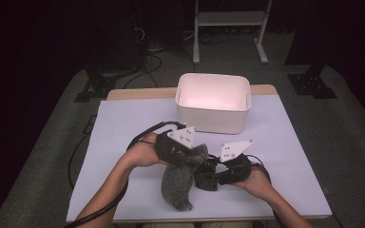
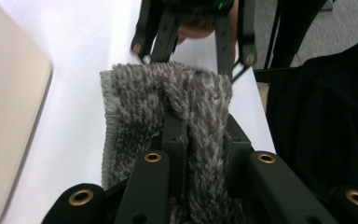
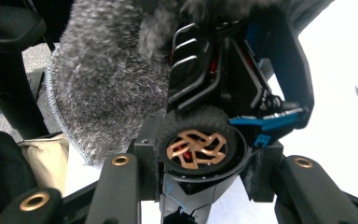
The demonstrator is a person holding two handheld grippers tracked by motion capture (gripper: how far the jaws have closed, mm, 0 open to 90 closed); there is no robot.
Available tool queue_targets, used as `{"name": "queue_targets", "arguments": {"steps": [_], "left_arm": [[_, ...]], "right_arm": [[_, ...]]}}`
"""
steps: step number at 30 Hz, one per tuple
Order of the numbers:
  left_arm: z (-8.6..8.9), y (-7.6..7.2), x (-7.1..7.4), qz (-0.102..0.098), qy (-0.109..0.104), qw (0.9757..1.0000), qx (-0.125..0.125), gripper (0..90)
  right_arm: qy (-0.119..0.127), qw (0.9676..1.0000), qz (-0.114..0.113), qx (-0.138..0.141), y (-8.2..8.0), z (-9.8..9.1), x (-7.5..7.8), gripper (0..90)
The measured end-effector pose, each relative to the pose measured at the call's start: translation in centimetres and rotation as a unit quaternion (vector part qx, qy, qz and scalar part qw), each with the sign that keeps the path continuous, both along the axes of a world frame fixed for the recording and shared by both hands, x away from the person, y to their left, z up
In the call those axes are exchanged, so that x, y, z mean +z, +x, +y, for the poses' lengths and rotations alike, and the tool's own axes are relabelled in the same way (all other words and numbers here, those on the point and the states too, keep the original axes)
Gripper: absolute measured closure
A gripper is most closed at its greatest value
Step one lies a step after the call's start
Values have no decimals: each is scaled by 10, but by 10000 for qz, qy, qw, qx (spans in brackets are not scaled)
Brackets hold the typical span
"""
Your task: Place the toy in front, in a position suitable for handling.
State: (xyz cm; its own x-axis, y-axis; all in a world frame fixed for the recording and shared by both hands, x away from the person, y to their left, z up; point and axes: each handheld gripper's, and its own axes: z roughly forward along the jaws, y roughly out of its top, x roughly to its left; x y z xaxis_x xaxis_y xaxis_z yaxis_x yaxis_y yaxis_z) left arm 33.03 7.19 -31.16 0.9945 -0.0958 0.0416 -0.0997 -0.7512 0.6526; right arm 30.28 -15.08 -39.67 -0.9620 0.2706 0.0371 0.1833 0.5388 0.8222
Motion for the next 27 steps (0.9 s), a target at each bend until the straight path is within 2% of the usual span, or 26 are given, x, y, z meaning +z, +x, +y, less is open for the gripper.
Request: {"name": "queue_targets", "arguments": {"steps": [1,2,3,4,5,8,10,15,18,19,21,23,25,27], "left_arm": [[0,0,0,0,0,10000,0,763],[4,2,-5,-55,186,9998,92,763],[8,4,-13,51,141,9998,132,757],[8,4,-13,51,141,9998,132,757],[9,5,-17,173,-31,9998,125,757],[11,4,-19,186,-155,9996,137,759],[13,3,-18,175,-132,9997,143,761],[29,1,-10,126,-179,9995,234,761],[44,-2,-3,74,-136,9993,338,761],[51,-3,-2,66,-121,9992,381,761],[57,-4,-3,92,-104,9990,419,761],[59,-4,-4,84,-64,9991,421,761],[57,-3,-9,138,-211,9989,408,761],[54,-2,-10,146,-246,9988,387,761]], "right_arm": [[0,10000,0,0,0,0,0,555],[-22,10000,-1,1,0,-1,0,555],[-109,9999,11,26,0,-4,3,555],[-109,9999,11,26,0,-4,3,555],[-145,9999,-6,40,0,-5,4,556],[-188,9998,27,26,0,-5,5,557],[-194,9998,20,33,0,-4,5,557],[-122,9998,-31,138,3,11,8,558],[-24,9997,-44,239,8,30,8,560],[-11,9995,-61,324,10,43,7,560],[-37,9993,-69,374,12,52,6,564],[-55,9991,-61,409,13,55,5,564],[-85,9990,-4,438,15,56,4,564],[-124,9990,31,438,15,54,4,563]]}}
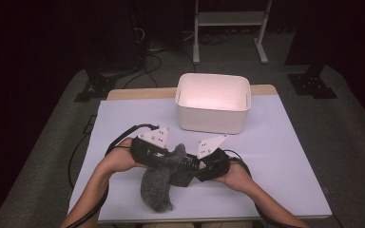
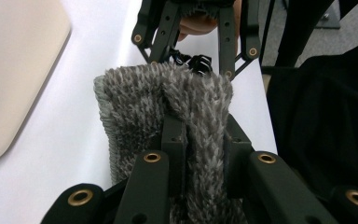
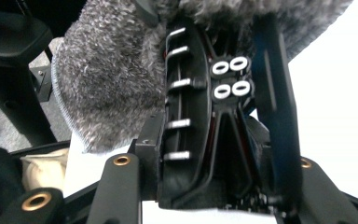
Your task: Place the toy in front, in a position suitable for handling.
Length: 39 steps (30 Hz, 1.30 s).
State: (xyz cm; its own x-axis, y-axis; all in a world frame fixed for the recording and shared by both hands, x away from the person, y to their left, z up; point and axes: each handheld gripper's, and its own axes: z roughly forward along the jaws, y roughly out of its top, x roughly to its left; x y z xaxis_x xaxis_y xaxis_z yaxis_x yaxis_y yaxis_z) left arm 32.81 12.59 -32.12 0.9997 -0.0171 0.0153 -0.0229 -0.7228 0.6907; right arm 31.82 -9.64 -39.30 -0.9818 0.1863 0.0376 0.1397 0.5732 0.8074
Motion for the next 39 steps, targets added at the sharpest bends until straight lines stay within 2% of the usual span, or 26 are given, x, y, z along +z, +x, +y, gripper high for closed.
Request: {"name": "queue_targets", "arguments": {"steps": [3,6,10,12,14,15,17,18,20,21,22,24,28,29,31,32,35,39], "left_arm": [[-12,1,-2,25,-43,9999,-110,761],[-23,1,-5,45,-42,9997,-233,760],[-36,0,-13,151,-188,9991,-351,759],[-40,0,-19,210,-186,9988,-400,759],[-45,1,-26,242,-47,9989,-403,759],[-45,1,-26,242,-47,9989,-403,758],[-49,2,-36,325,81,9987,-382,758],[-52,3,-42,373,160,9984,-393,759],[-57,3,-50,402,235,9980,-434,758],[-60,3,-54,436,253,9977,-446,759],[-63,3,-57,476,214,9976,-450,757],[-64,3,-57,471,238,9976,-440,757],[-65,0,-57,418,313,9975,-468,757],[-65,0,-57,442,316,9975,-448,756],[-64,0,-57,464,287,9975,-451,756],[-64,0,-58,480,262,9975,-454,756],[-64,-2,-57,464,290,9971,-528,756],[-64,-5,-57,378,316,9974,-532,761]], "right_arm": [[-211,9997,87,-50,-1,-8,2,560],[-362,9993,42,-52,-4,-16,3,553],[-430,9990,61,-124,-8,-30,2,533],[-437,9989,103,-139,-10,-37,1,532],[-420,9989,141,-165,-12,-45,0,529],[-420,9989,141,-165,-12,-45,0,529],[-468,9985,133,-241,-13,-53,-1,517],[-479,9983,235,-236,-13,-56,-3,530],[-509,9982,212,-223,-16,-62,-7,567],[-554,9981,207,-191,-18,-65,-10,637],[-608,9978,179,-181,-19,-66,-12,643],[-488,9986,117,-171,-20,-70,-14,653],[-518,9986,48,-136,-23,-69,-13,651],[-617,9980,60,-139,-24,-69,-14,596],[-679,9976,87,-136,-24,-68,-15,570],[-882,9959,136,-140,-24,-68,-21,522],[-1056,9942,162,-120,-26,-64,-31,498],[-1134,9933,198,-140,-23,-56,-36,527]]}}
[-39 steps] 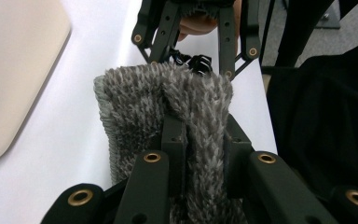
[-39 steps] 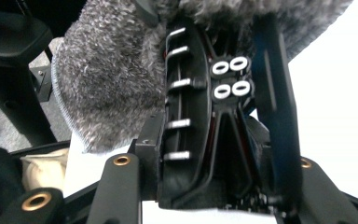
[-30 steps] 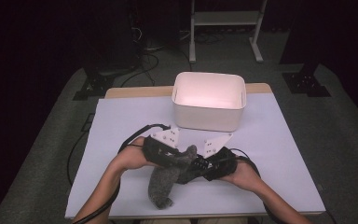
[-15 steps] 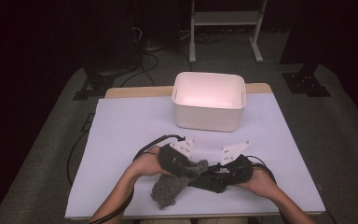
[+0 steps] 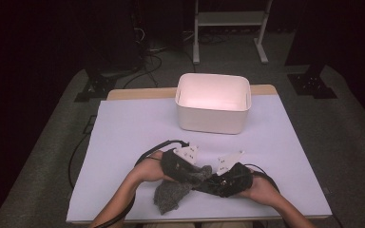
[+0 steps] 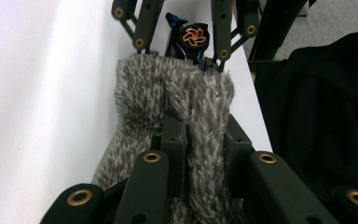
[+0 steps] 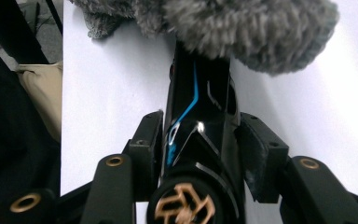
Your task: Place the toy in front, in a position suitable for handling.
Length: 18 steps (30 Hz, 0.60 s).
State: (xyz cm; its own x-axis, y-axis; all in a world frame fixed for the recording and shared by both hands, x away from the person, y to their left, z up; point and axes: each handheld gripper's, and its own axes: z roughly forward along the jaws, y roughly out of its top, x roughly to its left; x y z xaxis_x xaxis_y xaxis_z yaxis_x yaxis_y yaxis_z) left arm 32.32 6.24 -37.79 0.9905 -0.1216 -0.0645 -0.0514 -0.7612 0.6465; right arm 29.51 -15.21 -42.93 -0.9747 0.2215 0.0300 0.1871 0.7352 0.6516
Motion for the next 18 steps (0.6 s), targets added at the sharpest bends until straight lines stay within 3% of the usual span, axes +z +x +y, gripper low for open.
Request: {"name": "queue_targets", "arguments": {"steps": [5,6,11,12,14,18], "left_arm": [[6,1,5,-20,103,9999,49,761],[9,3,7,-75,154,9998,97,761],[20,7,14,-138,253,9991,302,761],[22,9,12,-149,386,9985,348,761],[22,12,9,-157,462,9980,396,760],[26,17,7,-112,409,9983,407,762]], "right_arm": [[48,9999,-94,75,4,0,0,554],[43,9996,-241,154,7,6,0,554],[76,9989,-363,271,13,21,-1,554],[-8,9981,-534,323,16,30,0,554],[-35,9979,-547,352,18,32,0,554],[5,9981,-474,382,24,32,0,554]]}}
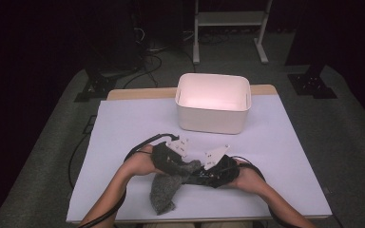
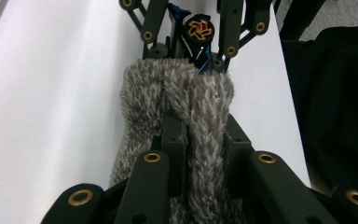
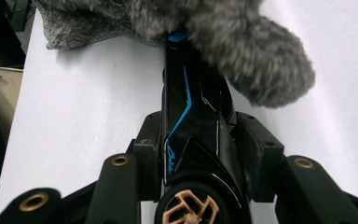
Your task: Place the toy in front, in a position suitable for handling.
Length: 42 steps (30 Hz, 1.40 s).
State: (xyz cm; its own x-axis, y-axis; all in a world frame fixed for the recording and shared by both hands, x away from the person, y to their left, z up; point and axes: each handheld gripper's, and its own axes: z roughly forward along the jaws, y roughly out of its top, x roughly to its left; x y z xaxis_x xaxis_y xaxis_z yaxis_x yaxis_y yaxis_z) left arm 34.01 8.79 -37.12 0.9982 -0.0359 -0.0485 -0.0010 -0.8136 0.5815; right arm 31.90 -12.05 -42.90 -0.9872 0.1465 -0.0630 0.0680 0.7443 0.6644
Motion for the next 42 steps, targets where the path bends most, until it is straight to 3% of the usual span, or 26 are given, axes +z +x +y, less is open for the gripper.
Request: {"name": "queue_targets", "arguments": {"steps": [5,11,15,21,26,30,34,37,39,40,42], "left_arm": [[20,6,7,-82,85,9997,212,762],[57,15,14,-143,380,9971,650,762],[85,18,19,-124,432,9948,919,762],[127,21,41,-268,414,9901,1318,762],[157,21,67,-548,464,9836,1655,761],[169,19,75,-629,429,9810,1783,760],[169,18,58,-549,448,9803,1844,745],[159,19,17,-264,368,9823,1819,720],[152,17,-3,-128,274,9841,1749,701],[152,17,-3,-128,274,9841,1749,684],[140,10,-26,113,110,9874,1575,639]], "right_arm": [[141,9998,157,-45,2,-13,5,566],[99,9999,37,-97,-2,-22,4,566],[134,9998,35,-126,-4,-24,3,566],[105,9998,81,-140,-3,-24,4,566],[100,9998,83,-164,-3,-23,4,565],[117,9997,101,-174,-3,-24,4,565],[126,9997,116,-191,-3,-24,4,564],[90,9996,112,-234,-4,-23,4,563],[103,9995,155,-264,-5,-23,5,559],[103,9995,155,-264,-5,-23,5,559],[80,9991,247,-349,-6,-22,5,545]]}}
